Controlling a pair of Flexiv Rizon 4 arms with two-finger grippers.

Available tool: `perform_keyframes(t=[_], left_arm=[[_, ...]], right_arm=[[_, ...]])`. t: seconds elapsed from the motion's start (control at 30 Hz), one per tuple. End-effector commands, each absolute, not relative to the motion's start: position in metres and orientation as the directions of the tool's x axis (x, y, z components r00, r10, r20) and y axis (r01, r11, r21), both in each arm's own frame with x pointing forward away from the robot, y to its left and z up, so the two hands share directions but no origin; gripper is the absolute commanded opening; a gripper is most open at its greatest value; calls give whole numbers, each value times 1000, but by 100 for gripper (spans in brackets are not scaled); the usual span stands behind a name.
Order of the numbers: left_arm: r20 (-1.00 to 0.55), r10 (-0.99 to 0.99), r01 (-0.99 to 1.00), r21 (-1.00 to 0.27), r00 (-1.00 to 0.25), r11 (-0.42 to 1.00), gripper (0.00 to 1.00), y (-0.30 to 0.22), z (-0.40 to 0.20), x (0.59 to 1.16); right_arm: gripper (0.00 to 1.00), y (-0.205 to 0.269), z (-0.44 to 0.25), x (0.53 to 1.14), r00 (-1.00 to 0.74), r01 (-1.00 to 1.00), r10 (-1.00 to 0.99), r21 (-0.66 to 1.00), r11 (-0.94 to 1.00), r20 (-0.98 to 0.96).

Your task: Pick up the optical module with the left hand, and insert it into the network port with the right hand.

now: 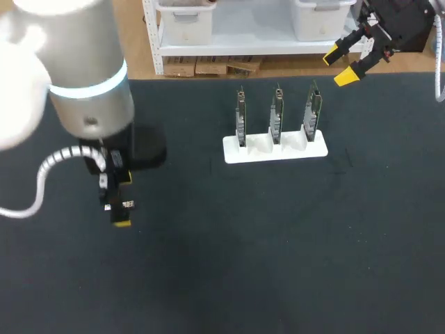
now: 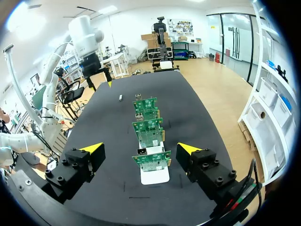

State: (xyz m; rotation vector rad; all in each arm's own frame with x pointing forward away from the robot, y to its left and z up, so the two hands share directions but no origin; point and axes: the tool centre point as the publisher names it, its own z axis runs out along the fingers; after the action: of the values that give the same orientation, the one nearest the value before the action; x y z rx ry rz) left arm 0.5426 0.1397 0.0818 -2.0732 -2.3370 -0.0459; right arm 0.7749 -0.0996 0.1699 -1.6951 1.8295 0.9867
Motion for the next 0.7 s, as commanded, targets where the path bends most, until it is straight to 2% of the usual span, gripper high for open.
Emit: perform_keyframes(t=[0.03,0.7], left_arm=[[68,989,991,46,-128,125,100,137,67,536],[49,979,980,-9,-200,200,100,178,30,564]], right_arm=[[100,-100,170,772,-138,-981,-654,192,-10,-744],[100,-100,170,772,-138,-981,-654,192,-10,-744]])
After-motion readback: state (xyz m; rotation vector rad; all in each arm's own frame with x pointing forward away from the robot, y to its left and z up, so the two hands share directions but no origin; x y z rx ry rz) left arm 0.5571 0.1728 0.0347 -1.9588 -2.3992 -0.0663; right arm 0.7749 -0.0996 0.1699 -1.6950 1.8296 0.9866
